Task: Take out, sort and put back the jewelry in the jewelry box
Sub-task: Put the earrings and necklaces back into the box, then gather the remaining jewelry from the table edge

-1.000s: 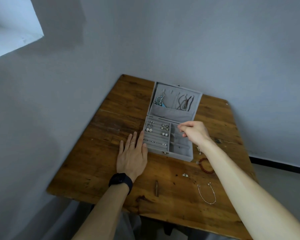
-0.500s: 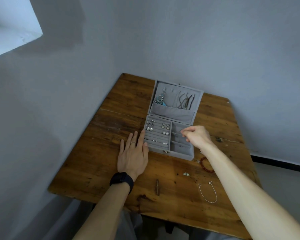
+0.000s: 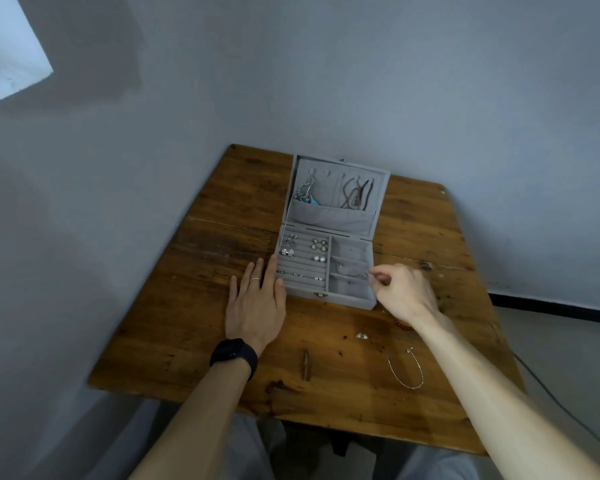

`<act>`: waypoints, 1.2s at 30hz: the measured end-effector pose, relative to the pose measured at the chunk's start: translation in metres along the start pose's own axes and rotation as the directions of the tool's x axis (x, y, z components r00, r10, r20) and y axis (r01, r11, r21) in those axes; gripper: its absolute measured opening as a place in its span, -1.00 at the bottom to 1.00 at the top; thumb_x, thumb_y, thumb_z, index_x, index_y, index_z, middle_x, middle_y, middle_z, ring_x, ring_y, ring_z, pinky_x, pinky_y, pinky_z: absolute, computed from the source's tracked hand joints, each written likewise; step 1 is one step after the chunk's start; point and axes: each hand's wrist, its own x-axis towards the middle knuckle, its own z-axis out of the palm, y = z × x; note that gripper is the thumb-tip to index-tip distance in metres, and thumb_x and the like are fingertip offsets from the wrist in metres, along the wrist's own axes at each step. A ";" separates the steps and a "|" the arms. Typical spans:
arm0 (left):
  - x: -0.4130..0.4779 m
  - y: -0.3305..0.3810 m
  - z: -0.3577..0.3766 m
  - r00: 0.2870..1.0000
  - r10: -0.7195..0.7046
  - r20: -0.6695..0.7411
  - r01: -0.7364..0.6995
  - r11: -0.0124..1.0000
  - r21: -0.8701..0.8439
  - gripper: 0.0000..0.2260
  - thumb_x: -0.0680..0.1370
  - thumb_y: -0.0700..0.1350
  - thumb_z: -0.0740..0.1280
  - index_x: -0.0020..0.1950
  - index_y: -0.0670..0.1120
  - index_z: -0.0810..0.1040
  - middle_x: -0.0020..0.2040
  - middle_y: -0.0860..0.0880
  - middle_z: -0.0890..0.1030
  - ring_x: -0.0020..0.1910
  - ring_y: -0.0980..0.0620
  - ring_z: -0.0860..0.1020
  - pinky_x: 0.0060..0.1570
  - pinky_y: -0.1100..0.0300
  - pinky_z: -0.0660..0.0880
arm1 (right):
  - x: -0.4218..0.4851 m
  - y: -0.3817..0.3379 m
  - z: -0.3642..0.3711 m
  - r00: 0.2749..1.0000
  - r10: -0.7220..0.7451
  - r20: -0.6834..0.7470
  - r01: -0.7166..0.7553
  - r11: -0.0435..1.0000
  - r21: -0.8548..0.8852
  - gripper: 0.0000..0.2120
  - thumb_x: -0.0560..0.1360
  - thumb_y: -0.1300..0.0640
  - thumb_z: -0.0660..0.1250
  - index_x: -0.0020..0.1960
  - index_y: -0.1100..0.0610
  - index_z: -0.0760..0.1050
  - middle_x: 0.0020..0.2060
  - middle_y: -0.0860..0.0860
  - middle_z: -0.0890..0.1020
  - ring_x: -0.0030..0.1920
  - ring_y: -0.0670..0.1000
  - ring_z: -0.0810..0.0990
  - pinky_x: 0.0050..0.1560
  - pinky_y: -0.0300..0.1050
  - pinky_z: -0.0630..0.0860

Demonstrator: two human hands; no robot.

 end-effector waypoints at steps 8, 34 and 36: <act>0.000 -0.002 -0.005 1.000 0.021 0.013 -0.021 0.999 -0.044 -0.52 0.72 0.10 -0.09 0.65 0.07 0.02 0.63 -0.04 0.13 0.61 -0.03 0.06 0.58 -0.08 -0.07 | -0.051 0.035 -0.020 0.998 -0.062 -0.016 0.064 0.970 0.236 -0.73 0.59 0.04 0.36 0.28 -0.06 0.60 0.13 -0.11 0.63 0.08 -0.11 0.60 0.21 -0.12 0.53; -0.003 0.166 0.035 0.798 0.500 0.338 -0.593 0.753 0.285 -0.50 0.69 0.07 0.04 0.63 -0.01 0.14 0.58 0.01 0.28 0.56 0.00 0.22 0.54 0.01 0.15 | -0.085 0.099 0.013 0.962 -0.207 -0.179 0.205 0.978 -0.030 -0.81 0.62 0.03 0.31 0.10 0.08 0.65 0.10 -0.09 0.59 0.08 -0.03 0.49 0.10 -0.04 0.55; 0.009 0.178 0.035 0.801 0.506 0.318 -0.593 0.742 0.312 -0.54 0.67 0.04 0.10 0.58 0.00 0.25 0.49 0.00 0.42 0.45 -0.04 0.36 0.41 0.02 0.30 | -0.088 0.101 0.011 0.972 -0.140 -0.191 0.164 0.979 0.117 -0.82 0.64 0.04 0.27 0.13 0.08 0.59 0.07 -0.09 0.58 0.08 -0.08 0.48 0.11 -0.17 0.50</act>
